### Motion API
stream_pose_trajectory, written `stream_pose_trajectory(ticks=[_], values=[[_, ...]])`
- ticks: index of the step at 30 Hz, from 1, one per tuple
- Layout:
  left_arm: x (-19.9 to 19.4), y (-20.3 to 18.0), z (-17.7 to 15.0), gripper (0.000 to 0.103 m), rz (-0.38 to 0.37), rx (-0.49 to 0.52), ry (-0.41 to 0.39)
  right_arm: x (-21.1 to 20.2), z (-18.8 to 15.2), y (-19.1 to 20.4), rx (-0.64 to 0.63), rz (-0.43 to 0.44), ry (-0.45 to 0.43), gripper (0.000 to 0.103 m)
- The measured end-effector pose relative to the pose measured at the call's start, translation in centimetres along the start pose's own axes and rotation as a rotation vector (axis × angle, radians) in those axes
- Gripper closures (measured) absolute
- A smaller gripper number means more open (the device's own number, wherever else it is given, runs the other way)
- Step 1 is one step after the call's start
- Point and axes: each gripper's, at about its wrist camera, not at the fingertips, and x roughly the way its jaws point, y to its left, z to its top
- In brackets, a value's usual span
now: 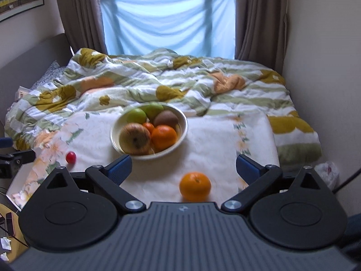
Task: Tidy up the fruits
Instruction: 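Move the left tool to the last red cherry tomato and grasp it, then grasp the large orange with the right tool while the left tool holds the tomato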
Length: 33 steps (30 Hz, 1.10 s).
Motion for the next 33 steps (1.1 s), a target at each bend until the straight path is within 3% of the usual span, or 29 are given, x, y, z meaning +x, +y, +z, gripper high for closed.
stream_pose_trajectory(ticks=[13,18,23,27,33], values=[[10.8,2.5,-3.2,0.003,0.09,0.04,0.05,8.6,-7.1,-2.0,0.065,-0.062,0.058,0.0],[12.8,2.8,-2.7,0.014,0.059,0.029,0.07,10.5,-8.1,-2.1,0.077,-0.069,0.08,0.0],[13.9,2.7,-2.6,0.049,0.038,0.028,0.105,11.5,-8.1,-2.3,0.098,-0.081,0.098,0.0],[14.1,2.7,-2.7,0.067,0.027,0.031,0.119,12.2,-8.0,-2.2,0.087,-0.084,0.11,0.0],[14.0,2.7,-2.7,0.07,0.018,0.031,0.126,12.6,-7.8,-2.2,0.087,-0.082,0.112,0.0]])
